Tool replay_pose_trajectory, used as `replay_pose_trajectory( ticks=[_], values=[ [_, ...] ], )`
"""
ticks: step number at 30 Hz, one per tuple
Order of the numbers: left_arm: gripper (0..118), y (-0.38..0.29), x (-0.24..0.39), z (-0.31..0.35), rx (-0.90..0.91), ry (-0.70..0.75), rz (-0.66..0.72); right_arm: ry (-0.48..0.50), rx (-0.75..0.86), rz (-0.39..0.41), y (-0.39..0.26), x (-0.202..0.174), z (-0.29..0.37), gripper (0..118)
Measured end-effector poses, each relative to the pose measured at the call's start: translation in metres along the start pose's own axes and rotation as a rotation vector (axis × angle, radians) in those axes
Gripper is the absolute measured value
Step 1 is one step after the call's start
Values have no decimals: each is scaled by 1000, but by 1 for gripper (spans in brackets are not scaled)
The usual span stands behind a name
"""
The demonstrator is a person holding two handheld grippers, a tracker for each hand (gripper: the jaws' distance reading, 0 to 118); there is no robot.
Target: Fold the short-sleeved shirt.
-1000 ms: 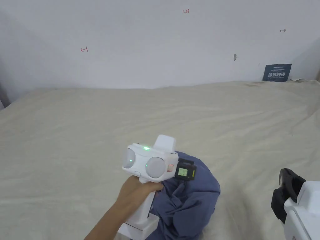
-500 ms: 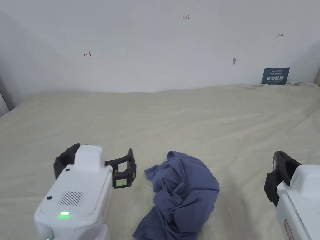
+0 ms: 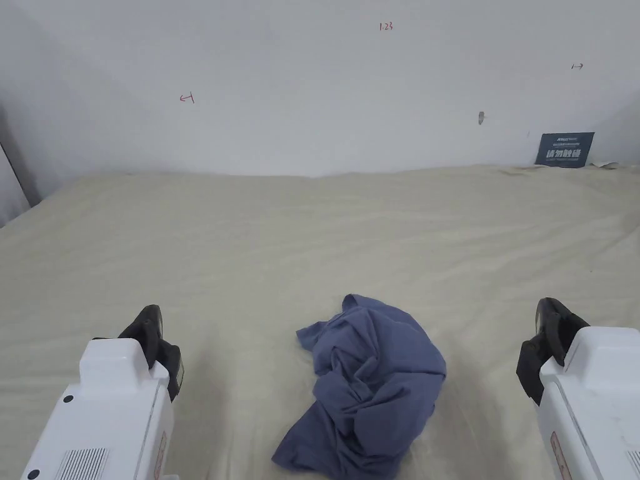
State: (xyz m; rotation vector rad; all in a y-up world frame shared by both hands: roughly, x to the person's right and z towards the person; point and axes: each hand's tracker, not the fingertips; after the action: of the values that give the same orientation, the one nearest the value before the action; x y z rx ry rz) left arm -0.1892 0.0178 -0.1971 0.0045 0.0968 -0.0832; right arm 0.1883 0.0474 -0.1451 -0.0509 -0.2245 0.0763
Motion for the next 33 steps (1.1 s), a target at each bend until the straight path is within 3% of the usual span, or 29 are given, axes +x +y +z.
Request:
replay_pose_trajectory(
  ticks=[27,33],
  values=[
    [0,-5,2,-3,-27,-26,-8,9,-13,-3,-2,-3,-6,0],
    [0,1,9,-22,-209,-138,55,13,-24,-5,-5,-4,-11,0]
  ],
)
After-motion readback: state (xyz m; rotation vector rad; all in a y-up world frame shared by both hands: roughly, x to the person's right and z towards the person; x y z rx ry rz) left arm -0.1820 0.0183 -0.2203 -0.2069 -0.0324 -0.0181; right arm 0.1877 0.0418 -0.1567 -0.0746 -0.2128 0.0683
